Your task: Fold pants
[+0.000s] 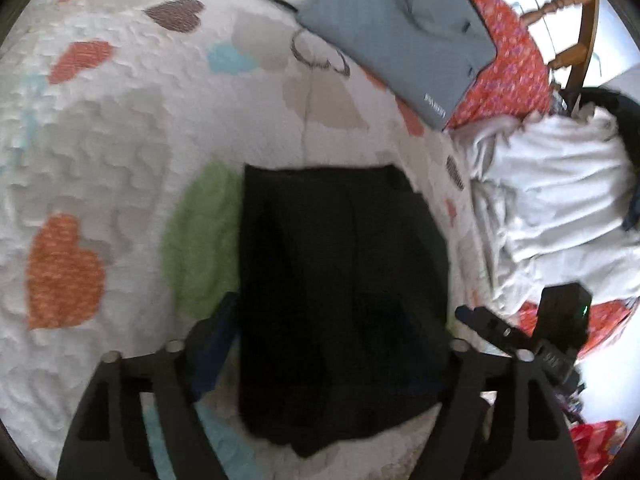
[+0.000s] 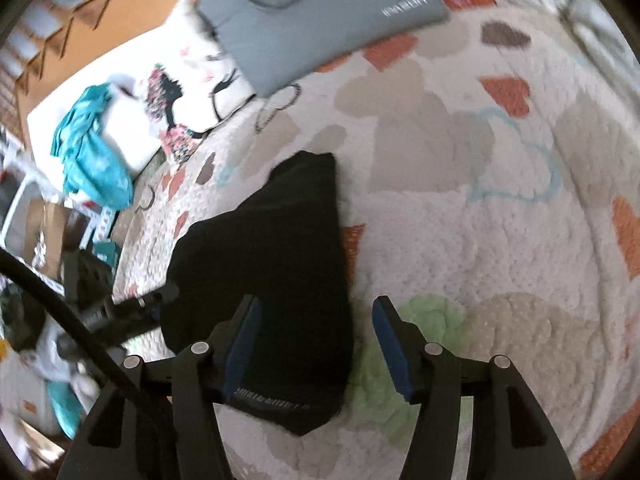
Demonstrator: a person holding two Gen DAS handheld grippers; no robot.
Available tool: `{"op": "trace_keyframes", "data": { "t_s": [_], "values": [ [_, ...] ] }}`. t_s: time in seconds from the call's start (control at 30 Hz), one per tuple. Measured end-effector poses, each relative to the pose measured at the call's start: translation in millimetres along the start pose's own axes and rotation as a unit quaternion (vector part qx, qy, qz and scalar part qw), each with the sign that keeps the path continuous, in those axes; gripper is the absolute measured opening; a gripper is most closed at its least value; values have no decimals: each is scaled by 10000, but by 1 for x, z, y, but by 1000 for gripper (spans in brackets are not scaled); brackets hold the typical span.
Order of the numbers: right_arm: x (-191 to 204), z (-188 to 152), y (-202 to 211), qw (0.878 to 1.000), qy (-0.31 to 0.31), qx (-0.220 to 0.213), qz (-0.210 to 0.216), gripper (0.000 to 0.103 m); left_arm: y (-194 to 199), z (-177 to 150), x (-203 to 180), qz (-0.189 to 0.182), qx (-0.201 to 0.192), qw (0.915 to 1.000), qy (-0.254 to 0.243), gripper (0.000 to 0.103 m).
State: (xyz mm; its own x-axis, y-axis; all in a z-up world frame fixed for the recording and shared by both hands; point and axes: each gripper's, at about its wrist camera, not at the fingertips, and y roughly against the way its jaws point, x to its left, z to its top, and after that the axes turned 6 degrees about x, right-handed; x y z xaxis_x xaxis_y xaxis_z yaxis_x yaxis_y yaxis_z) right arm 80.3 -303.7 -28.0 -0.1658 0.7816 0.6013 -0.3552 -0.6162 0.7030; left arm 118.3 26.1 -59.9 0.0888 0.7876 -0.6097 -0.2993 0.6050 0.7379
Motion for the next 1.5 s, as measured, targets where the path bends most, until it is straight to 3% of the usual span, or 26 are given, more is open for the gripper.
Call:
{"op": "trace_keyframes", "data": {
  "t_s": [0.07,0.17,0.27,0.33,0.43,0.47,0.5,0.53,0.57,0.6,0.67,0.87,1.1,1.27,1.37,1.5],
  "values": [
    [-8,7,-12,9995,-193,130,196,63,-9,2,-5,23,9,10000,-82,95],
    [-15,19,-30,9979,-342,271,482,63,-14,6,-9,-25,-58,10000,-64,102],
    [-18,32,-54,9940,-454,419,901,69,-17,10,-4,-154,-174,9997,110,102],
    [-17,38,-61,9915,-478,348,1160,79,-17,12,-1,-253,-284,9989,263,102],
    [-10,44,-70,9901,-498,251,1286,81,-20,12,-11,67,-274,9996,97,102],
    [-2,44,-73,9904,-423,301,1279,80,-23,9,-21,398,-243,9988,-128,96],
    [5,43,-74,9913,-336,347,1225,70,-24,6,-29,701,-255,9967,-314,79],
    [14,42,-75,9917,-226,421,1190,54,-23,4,-34,791,-252,9956,-436,72],
    [23,40,-76,9920,-122,496,1157,48,-20,3,-36,701,-248,9960,-491,53],
    [34,38,-74,9940,51,482,985,43,-16,3,-35,509,-211,9975,-452,41],
    [45,40,-66,9943,170,397,977,38,-5,6,-32,314,-256,9986,-344,38],
    [79,61,-38,9928,470,64,1101,34,25,27,-36,38,-513,9984,-244,38],
    [73,101,-48,9965,459,-48,693,33,6,75,-43,229,-363,9987,-264,39],
    [40,122,-73,9999,138,-18,73,33,-29,102,-11,389,-41,9991,132,59],
    [10,123,-91,9995,-217,210,-119,54,-30,103,8,-127,74,9989,455,61],
    [-2,121,-81,9993,-357,98,23,59,-6,99,13,-302,-9,9985,457,61]
  ]
}}
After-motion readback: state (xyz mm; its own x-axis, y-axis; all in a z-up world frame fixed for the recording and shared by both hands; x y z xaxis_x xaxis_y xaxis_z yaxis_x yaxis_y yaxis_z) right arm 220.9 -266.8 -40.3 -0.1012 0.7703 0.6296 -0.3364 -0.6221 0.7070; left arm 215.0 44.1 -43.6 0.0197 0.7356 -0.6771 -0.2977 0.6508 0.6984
